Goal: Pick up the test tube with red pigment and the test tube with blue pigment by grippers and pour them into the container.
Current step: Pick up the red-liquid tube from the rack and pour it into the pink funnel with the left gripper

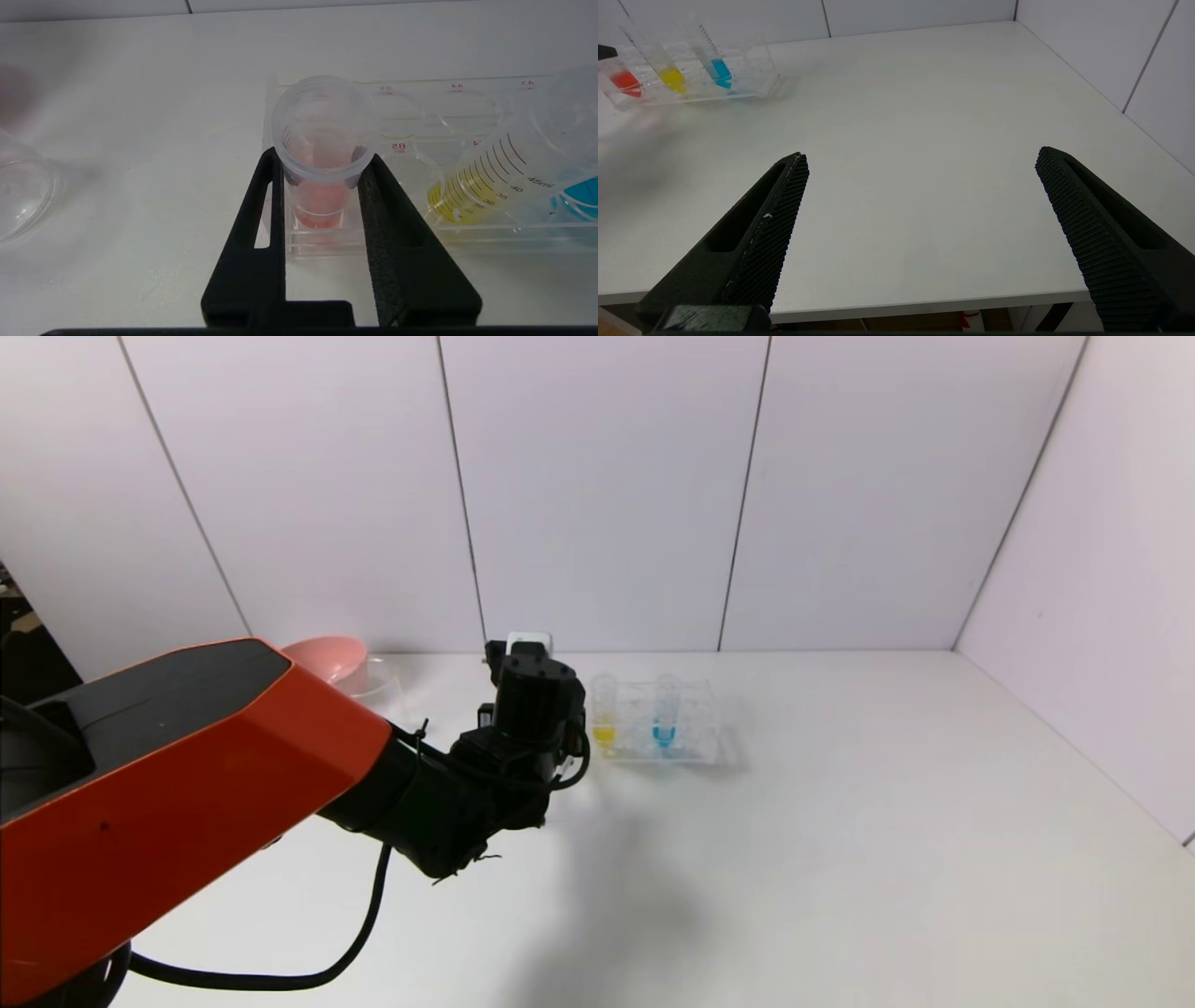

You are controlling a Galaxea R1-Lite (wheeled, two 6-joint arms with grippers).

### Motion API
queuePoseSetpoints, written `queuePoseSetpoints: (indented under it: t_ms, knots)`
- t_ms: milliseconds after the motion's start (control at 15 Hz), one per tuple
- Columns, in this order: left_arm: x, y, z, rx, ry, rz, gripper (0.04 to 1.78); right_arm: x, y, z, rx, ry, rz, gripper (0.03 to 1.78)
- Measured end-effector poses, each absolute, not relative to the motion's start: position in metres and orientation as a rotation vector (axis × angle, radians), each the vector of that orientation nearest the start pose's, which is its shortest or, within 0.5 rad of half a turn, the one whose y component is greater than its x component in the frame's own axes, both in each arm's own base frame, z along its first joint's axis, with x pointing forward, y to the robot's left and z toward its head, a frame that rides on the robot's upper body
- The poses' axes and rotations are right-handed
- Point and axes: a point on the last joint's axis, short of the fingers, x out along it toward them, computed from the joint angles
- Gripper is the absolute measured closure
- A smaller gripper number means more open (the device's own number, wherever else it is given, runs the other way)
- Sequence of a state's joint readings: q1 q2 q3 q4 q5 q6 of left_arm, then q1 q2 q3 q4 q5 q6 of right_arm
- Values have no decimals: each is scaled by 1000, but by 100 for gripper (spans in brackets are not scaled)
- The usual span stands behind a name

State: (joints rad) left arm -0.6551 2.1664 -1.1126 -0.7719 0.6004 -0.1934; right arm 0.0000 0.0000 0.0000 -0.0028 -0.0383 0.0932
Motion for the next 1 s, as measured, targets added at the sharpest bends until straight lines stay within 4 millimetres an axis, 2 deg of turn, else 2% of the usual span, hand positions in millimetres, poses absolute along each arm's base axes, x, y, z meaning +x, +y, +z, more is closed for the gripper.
queuePoseSetpoints:
  t_ms: [133,467,667,1000]
  knots:
    - [337,-243,106,-31,232,-32,138,-23,-1,76,93,-5,-38,4]
    - [336,-243,111,-31,219,-35,138,-23,-1,76,93,-5,-38,4]
    - [334,-241,124,-28,182,-42,138,-23,-1,76,93,-5,-38,4]
    - [326,-237,158,-45,113,-54,138,-23,-1,76,93,-5,-38,4]
